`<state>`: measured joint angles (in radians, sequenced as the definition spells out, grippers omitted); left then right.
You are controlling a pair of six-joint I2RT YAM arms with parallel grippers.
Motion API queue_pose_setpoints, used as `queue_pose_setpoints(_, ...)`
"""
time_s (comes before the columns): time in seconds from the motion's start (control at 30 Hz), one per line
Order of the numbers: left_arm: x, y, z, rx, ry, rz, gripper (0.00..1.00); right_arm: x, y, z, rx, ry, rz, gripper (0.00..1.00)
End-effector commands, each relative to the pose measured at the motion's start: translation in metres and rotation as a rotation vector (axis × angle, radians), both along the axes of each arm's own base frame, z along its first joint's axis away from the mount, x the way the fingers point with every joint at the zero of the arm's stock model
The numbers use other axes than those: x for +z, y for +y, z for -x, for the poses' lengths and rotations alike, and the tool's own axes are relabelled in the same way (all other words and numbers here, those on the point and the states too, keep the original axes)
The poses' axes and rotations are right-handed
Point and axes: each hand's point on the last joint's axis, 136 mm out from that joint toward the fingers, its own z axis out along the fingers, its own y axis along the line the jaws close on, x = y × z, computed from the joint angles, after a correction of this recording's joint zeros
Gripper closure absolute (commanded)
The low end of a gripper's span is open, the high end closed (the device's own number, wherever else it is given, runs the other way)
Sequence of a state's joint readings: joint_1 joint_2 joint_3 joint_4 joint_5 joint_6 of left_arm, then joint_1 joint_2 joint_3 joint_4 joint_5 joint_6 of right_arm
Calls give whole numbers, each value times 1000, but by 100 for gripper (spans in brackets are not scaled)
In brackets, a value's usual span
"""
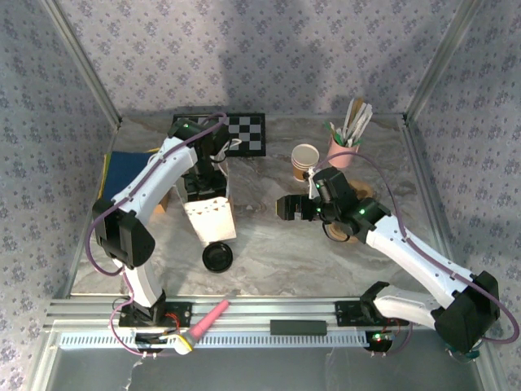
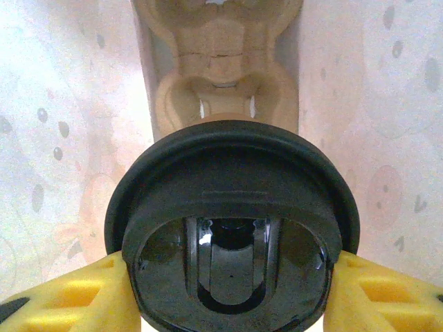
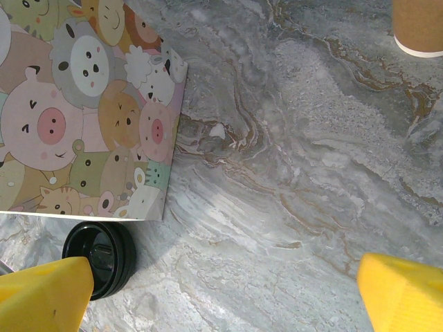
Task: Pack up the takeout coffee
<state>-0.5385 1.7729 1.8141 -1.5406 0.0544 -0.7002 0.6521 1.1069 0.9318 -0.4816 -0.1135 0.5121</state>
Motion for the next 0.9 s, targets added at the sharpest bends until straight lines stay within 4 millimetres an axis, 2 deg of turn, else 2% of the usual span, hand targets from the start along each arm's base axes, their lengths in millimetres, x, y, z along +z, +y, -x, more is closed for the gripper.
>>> queue_pose_setpoints(0.0,9,3,-5,-3,-29,-2,49,0,-3,2,-14,11,-9,0)
queue_pose_setpoints(0.87,9,2,-7,-6,-31,-3,50,1,-3,1,-14,9,-7,0)
